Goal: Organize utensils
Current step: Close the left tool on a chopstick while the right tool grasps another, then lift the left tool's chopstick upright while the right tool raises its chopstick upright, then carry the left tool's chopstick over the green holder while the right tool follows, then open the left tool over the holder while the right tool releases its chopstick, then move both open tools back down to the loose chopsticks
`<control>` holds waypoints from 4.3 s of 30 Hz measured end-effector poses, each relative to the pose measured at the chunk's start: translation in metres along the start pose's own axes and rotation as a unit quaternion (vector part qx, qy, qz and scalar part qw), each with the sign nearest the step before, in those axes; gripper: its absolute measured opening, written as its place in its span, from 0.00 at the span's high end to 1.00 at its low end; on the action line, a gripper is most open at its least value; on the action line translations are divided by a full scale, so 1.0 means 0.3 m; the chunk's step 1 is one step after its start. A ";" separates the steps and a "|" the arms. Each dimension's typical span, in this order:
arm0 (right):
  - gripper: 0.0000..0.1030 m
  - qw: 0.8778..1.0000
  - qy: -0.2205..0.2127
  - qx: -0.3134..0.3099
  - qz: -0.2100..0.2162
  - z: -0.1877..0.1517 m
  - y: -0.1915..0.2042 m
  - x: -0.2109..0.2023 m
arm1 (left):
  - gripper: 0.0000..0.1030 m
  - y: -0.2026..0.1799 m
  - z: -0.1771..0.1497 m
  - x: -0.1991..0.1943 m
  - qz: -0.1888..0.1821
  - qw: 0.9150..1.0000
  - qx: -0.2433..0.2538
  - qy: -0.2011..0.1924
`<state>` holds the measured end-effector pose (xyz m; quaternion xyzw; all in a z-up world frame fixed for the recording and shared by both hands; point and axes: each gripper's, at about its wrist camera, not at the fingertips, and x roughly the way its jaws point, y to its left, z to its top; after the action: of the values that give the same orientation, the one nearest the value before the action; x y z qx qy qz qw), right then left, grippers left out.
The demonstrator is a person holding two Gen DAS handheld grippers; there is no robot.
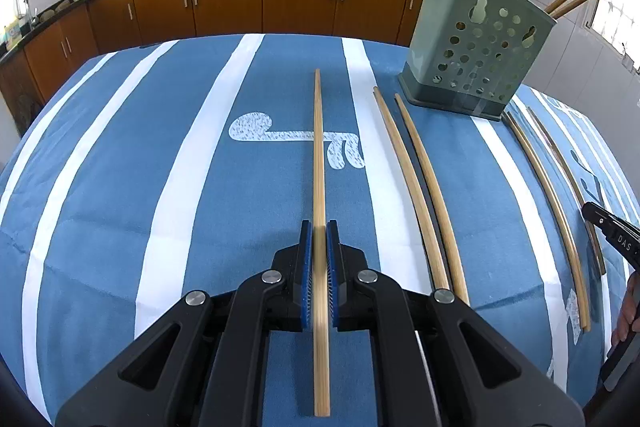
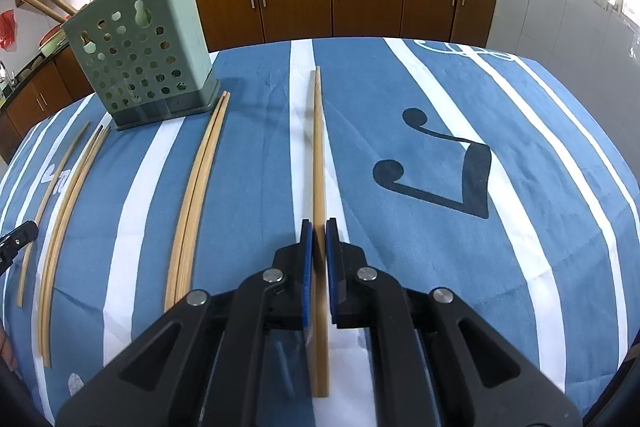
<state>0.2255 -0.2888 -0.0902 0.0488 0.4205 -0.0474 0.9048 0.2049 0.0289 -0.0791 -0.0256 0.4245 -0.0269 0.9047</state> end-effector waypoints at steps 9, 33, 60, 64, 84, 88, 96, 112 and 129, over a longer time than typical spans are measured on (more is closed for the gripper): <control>0.92 1.000 0.002 -0.002 0.004 -0.028 -0.007 -0.024 | 0.92 -0.001 -0.031 -0.025 -0.002 1.000 0.008 0.003; 0.92 0.997 -0.060 0.033 0.032 0.024 -0.060 -0.182 | 0.93 0.001 0.012 -0.163 -0.027 0.999 0.007 -0.032; 0.92 0.984 -0.162 0.036 0.066 0.118 -0.045 -0.372 | 0.93 -0.019 0.143 -0.362 -0.037 0.991 0.006 -0.130; 0.92 0.980 -0.181 0.031 0.073 0.143 -0.038 -0.417 | 0.93 -0.031 0.173 -0.397 -0.040 0.988 0.014 -0.146; 0.93 0.918 -0.355 0.035 0.174 0.418 0.089 -0.754 | 0.93 -0.221 0.418 -0.617 -0.100 0.955 0.029 -0.279; 0.93 0.908 -0.381 0.050 0.168 0.501 0.112 -0.734 | 0.93 -0.241 0.500 -0.619 -0.096 0.947 0.013 -0.307; 0.93 0.920 -0.365 0.036 0.141 0.612 0.182 -0.547 | 0.93 -0.252 0.592 -0.532 -0.087 0.944 -0.007 -0.319; 0.78 0.941 -0.304 0.033 0.143 0.595 0.193 -0.408 | 0.93 -0.246 0.568 -0.385 -0.089 0.966 -0.006 -0.242; 0.77 0.954 -0.274 0.021 0.117 0.322 0.066 -0.547 | 0.92 -0.162 0.380 -0.528 -0.069 0.967 -0.011 -0.244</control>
<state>0.1958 -0.2742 0.0983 0.1014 0.1467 0.0385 0.9832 0.1902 -0.0057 0.1186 -0.0703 0.1879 -0.0778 0.9766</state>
